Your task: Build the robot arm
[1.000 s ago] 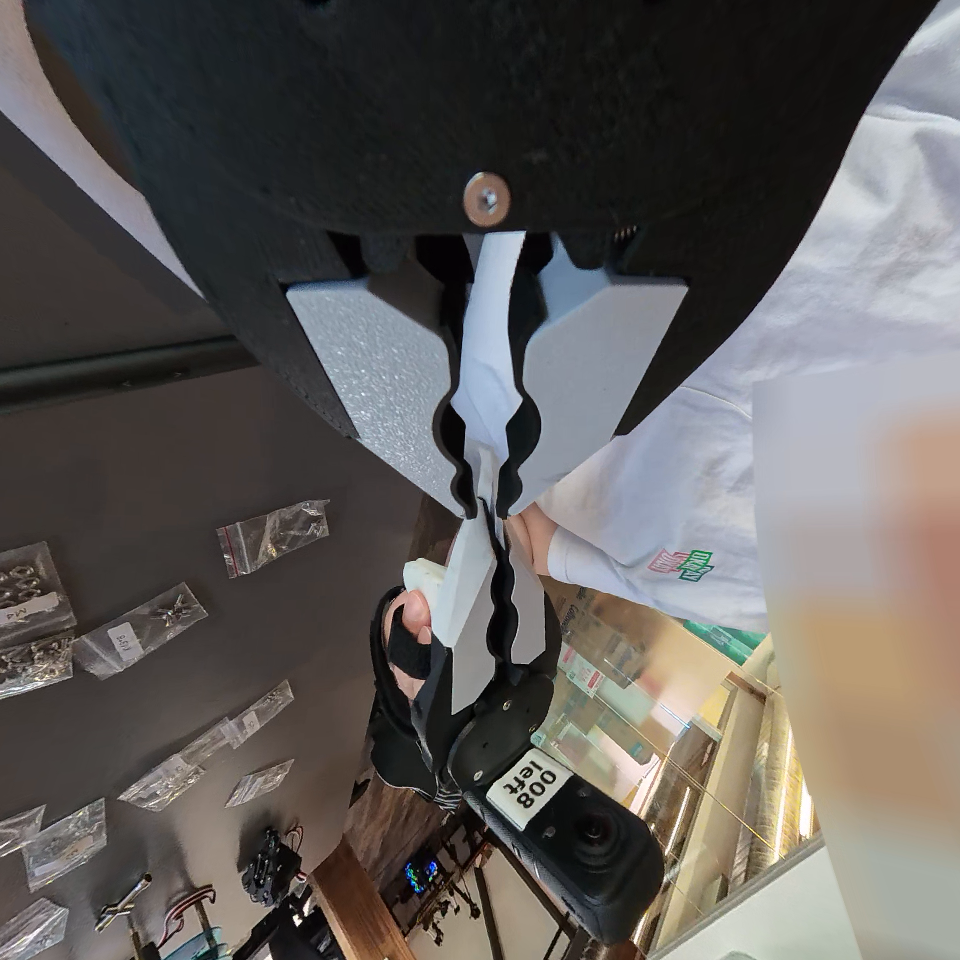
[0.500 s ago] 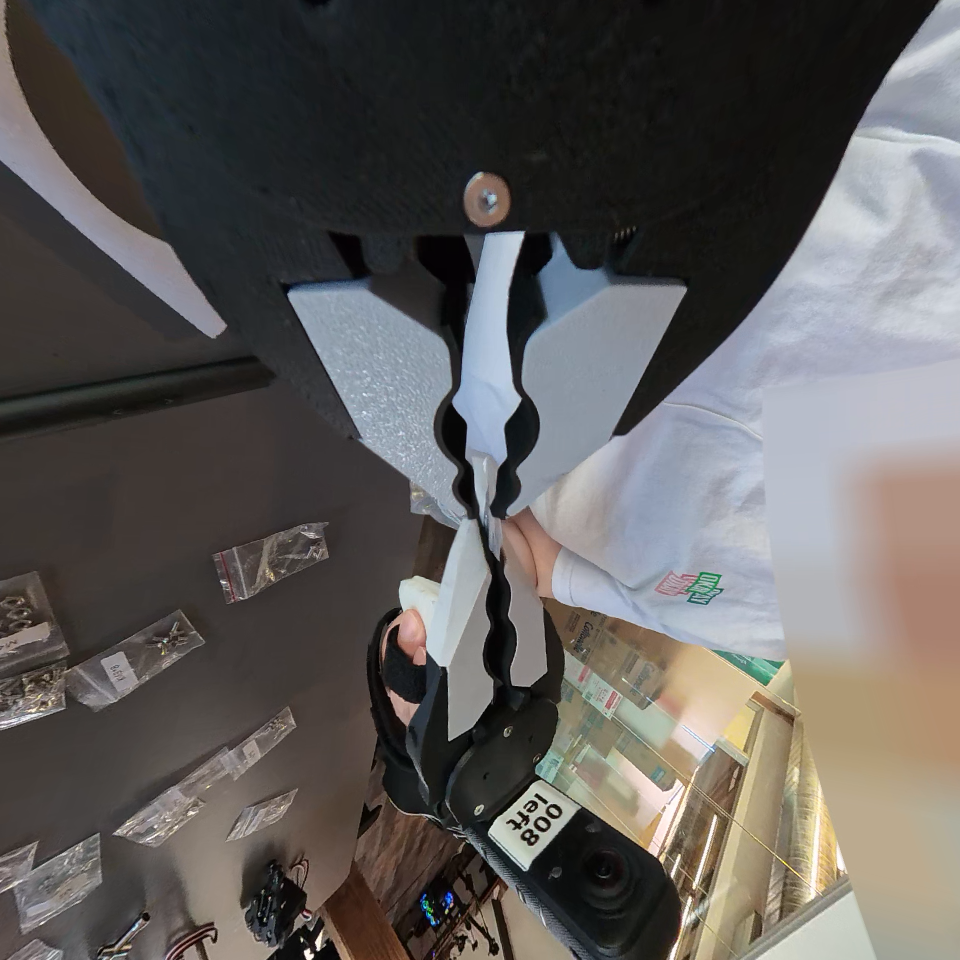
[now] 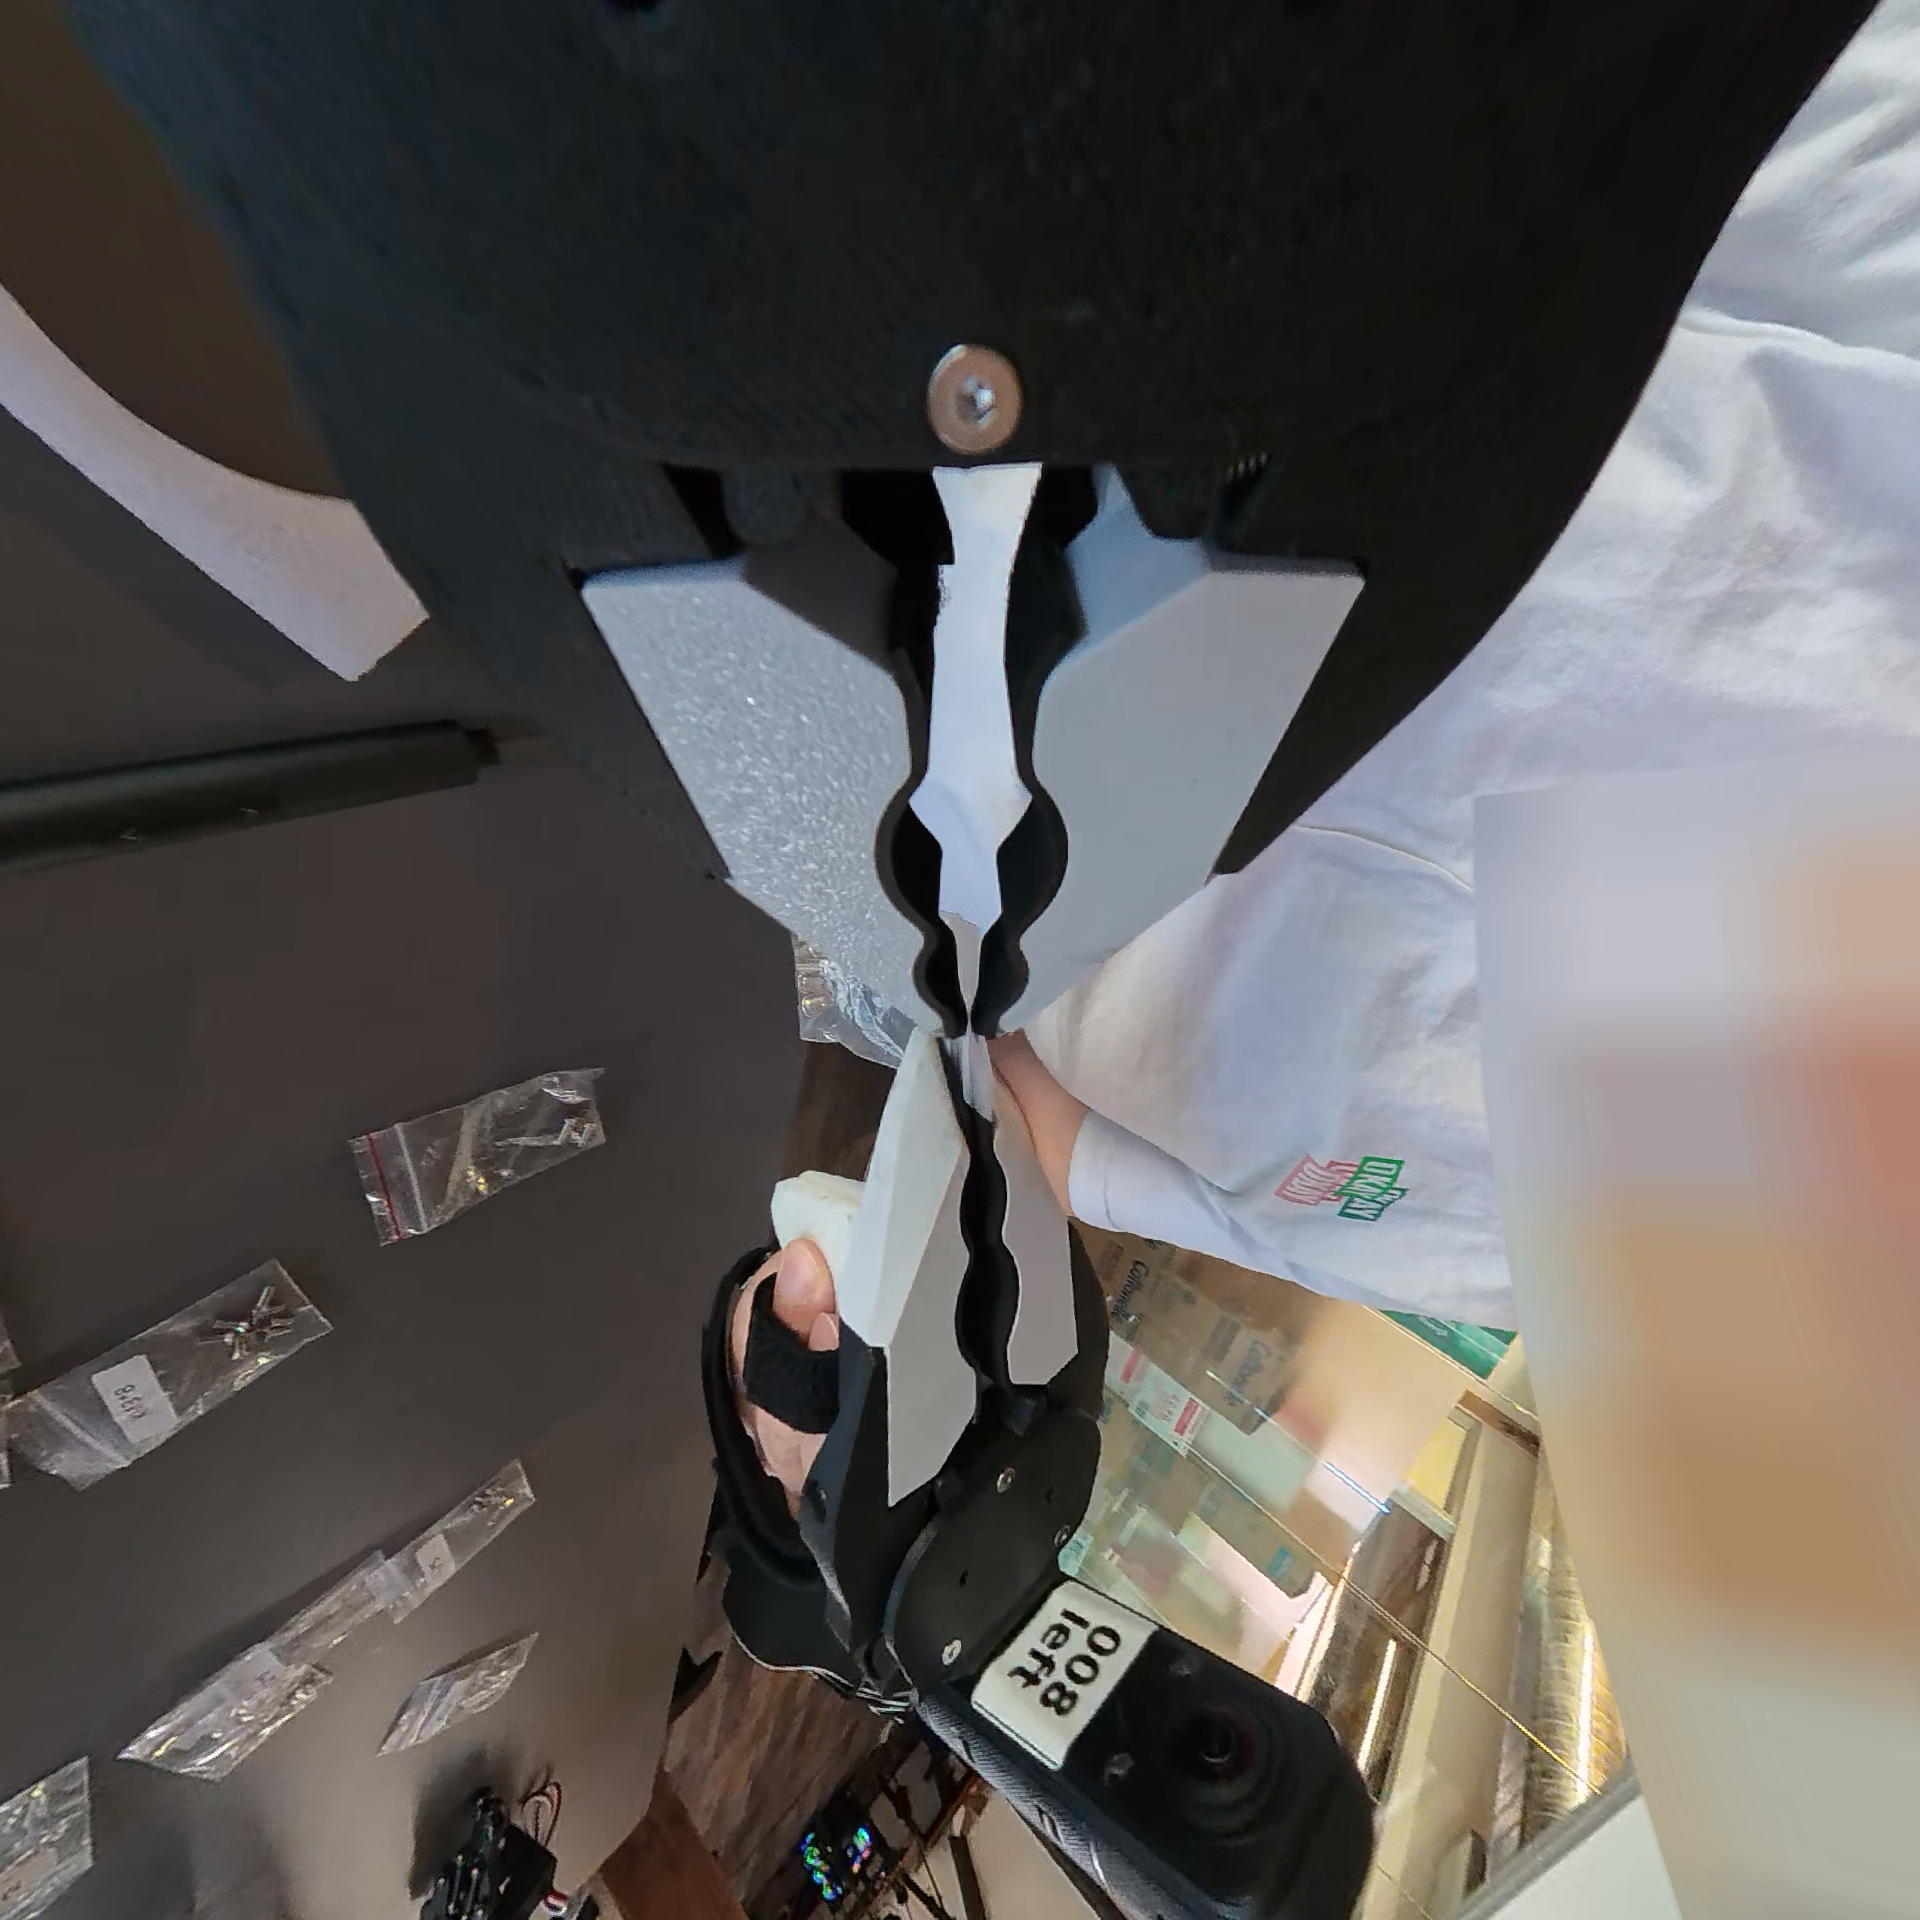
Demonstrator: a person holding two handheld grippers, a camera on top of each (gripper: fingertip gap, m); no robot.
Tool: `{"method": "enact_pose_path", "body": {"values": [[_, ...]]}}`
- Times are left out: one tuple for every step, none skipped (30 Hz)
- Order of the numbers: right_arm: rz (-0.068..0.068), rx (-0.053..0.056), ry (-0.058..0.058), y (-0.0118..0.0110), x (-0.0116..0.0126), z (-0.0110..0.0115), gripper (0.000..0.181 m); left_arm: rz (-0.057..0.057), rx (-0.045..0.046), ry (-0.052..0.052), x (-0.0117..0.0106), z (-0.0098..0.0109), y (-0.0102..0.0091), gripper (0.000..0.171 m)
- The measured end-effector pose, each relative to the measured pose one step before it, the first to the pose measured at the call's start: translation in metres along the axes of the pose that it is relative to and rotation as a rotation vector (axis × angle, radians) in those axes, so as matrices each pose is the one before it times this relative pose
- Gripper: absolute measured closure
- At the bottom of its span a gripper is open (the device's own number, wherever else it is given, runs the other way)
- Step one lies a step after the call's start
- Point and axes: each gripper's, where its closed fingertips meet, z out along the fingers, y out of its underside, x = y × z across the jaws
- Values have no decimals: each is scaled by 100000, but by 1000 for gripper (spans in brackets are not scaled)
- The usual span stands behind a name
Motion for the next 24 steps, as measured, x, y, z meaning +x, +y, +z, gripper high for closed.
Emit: {"method": "enact_pose_path", "body": {"values": [[-515, -587, 820, 77, 73, 12, 179, -35, 28, 1, 15, 2, 8, 171], [-267, -426, -13, 67, -63, 34, 179, 9, -30, 2, 21, 3, 15, 171], [-2, -261, -252, 42, -85, 42, 179, 64, -51, 144, 40, 15, 15, 171], [-76, -74, 82, -2, -32, 14, 179, 114, -68, 177, 56, 9, 10, 171], [-137, 307, -268, -52, -81, -2, 179, 205, -150, -13, 34, 22, 17, 171], [181, 471, -594, -89, -114, -24, 179, 282, -159, 28, 41, 10, 12, 171], [215, 381, -202, -70, -52, -38, 179, 277, -86, 105, 54, 10, -18, 171], [13, 98, 384, -18, 54, -34, 180, 228, -11, -24, 17, 12, -30, 171], [-70, -226, 287, 59, 45, -5, 180, 154, 36, -20, 21, -1, -43, 171], [6, -256, -65, 75, -2, 27, 180, 108, -1, 150, 33, 2, -30, 171], [208, -187, -233, 56, -22, 45, 180, 163, -114, 9, 11, 13, 1, 171], [170, -285, -102, 79, -19, 25, 180, 260, -164, -246, -15, 5, 32, 171], [-59, -148, 54, 41, 0, 19, 180, 298, -145, -202, -6, -2, 32, 171], [51, -55, -34, 43, -15, 7, 180, 304, -144, -84, 14, 8, 19, 171], [210, -169, -276, 50, -42, 13, 180, 270, -100, -60, 12, 6, 13, 171], [321, -140, -509, 45, -66, 8, 181, 207, -37, 39, 25, 16, -8, 171], [432, -1, -924, 18, -124, 8, 181, 221, -22, 129, 29, 11, -9, 171], [843, -80, -661, 38, -57, 5, 181, 307, -116, -14, 6, 18, 0, 171], [782, -274, -170, 71, 21, 3, 181, 253, -248, -157, -17, 23, 34, 171], [260, -284, -215, 68, -1, 12, 181, 27, -224, -63, -16, 30, 27, 171], [-79, -338, -73, 80, 0, 10, 181, -210, -112, 133, -4, 36, 31, 171], [-86, -287, 220, 66, 51, -6, 181, -391, -98, 184, -13, 48, 44, 171], [-188, -237, 305, 62, 43, -7, 181, -611, -158, 204, -27, 41, 71, 171], [-319, -403, 214, 84, 37, -9, 181, -797, -117, 342, -24, 52, 69, 171]]}}
